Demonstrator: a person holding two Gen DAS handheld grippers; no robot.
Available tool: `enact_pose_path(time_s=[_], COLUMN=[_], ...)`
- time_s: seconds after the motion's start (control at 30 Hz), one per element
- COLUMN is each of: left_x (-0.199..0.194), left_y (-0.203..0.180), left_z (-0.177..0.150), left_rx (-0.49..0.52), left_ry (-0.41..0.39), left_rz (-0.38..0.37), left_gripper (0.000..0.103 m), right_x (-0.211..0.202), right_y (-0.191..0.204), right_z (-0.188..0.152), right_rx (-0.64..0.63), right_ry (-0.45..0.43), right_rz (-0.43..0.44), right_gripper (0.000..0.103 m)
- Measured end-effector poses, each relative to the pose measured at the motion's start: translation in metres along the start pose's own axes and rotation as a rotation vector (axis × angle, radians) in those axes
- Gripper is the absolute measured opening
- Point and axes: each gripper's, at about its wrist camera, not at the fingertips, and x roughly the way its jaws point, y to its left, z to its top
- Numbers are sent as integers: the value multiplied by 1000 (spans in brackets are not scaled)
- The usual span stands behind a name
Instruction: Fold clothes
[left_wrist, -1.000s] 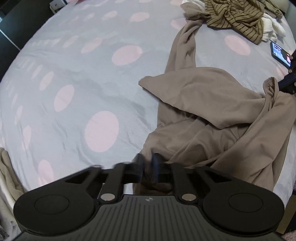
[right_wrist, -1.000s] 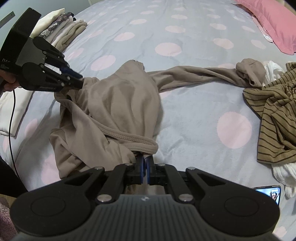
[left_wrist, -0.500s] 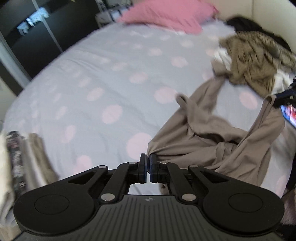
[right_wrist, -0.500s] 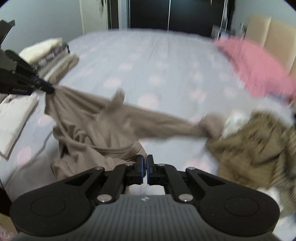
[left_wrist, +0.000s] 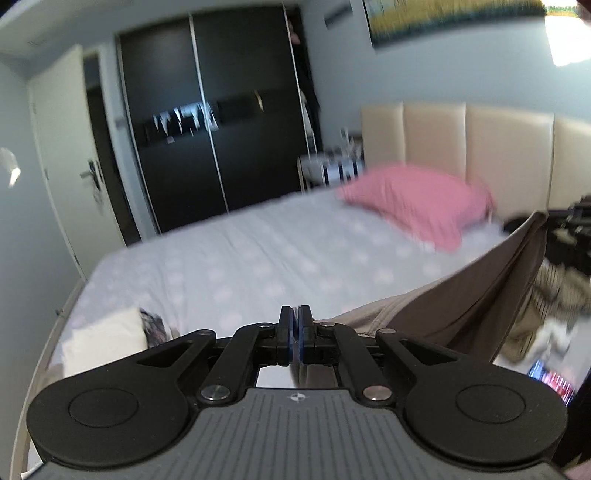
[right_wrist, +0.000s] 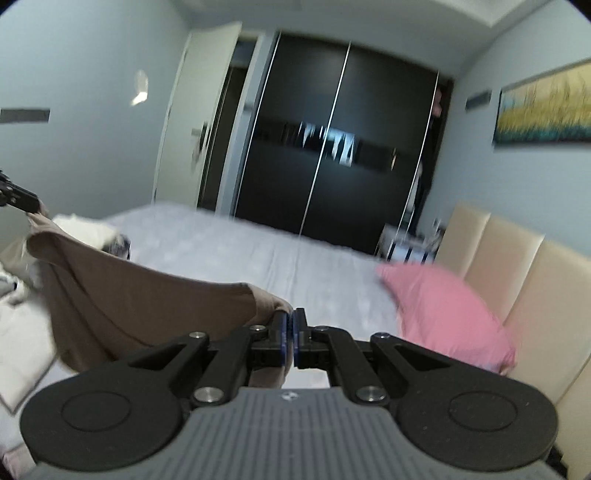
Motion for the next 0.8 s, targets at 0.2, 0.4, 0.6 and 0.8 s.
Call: enact_pose_path(time_s=[0.2, 0.4, 0.6, 0.8], left_x=[-27, 58, 143, 191], left_y=[2, -1, 1, 7], left_z=[19, -36, -122, -168], left_rx=[-55, -93, -195, -296], left_ry=[-51, 238, 494, 587], left_rz=[-15, -77, -126, -140], left_gripper=[1, 1, 1, 1], right_x=[-8, 56, 128, 192], right_y=[-1, 15, 38, 47], right_z=[13, -56, -142, -192], right_rx=[14, 39, 40, 64], right_ry=[-52, 185, 418, 540], right_rz=[9, 95, 151, 160], right_gripper=[4, 4, 4, 4])
